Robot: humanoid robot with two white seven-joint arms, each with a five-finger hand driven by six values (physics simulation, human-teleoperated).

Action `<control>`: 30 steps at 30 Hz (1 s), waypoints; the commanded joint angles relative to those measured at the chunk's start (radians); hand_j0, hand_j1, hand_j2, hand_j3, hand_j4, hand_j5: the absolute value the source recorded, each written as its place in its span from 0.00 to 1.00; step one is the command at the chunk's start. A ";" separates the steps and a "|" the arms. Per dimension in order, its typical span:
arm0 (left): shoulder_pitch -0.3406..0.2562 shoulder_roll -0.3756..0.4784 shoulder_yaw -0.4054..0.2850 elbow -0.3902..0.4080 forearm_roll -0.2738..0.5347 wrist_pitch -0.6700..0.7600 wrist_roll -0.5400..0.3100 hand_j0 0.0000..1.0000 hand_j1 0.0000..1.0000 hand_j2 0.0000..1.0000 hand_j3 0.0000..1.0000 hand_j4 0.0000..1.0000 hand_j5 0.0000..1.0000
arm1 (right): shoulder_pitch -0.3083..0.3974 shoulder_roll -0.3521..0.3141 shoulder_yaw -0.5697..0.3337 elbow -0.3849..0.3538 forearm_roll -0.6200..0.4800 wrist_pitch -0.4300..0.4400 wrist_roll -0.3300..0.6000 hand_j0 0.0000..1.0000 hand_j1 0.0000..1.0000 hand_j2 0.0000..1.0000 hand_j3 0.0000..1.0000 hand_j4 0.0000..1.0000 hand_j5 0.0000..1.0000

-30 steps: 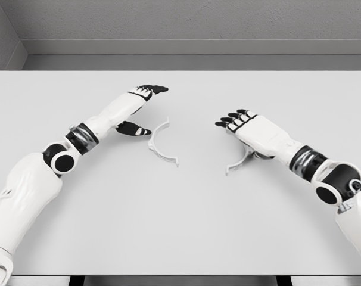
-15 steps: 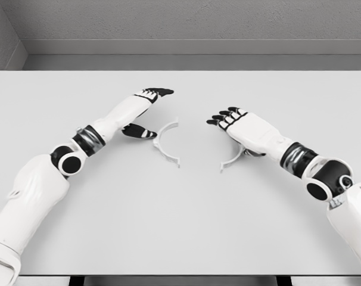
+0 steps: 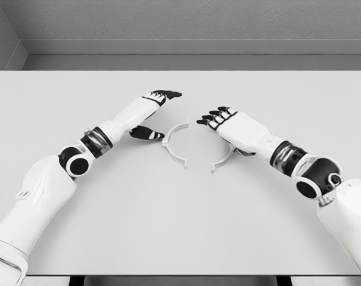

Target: Assemble PVC drainage pipe clamps

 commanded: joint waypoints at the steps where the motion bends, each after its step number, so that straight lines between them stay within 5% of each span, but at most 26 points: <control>1: 0.002 -0.001 0.001 -0.006 0.004 0.000 0.000 1.00 1.00 1.00 1.00 1.00 1.00 | 0.000 0.002 0.008 -0.001 -0.003 0.004 0.000 1.00 1.00 1.00 1.00 1.00 1.00; 20: -0.005 0.036 0.006 -0.012 0.022 0.000 0.002 1.00 1.00 1.00 1.00 1.00 1.00 | -0.006 -0.031 -0.021 0.003 -0.003 0.034 0.006 1.00 1.00 1.00 1.00 1.00 1.00; 30: 0.002 0.036 0.006 -0.014 0.019 0.000 0.002 1.00 1.00 1.00 1.00 1.00 1.00 | -0.041 -0.019 -0.006 0.069 -0.003 0.034 0.006 1.00 1.00 1.00 1.00 1.00 1.00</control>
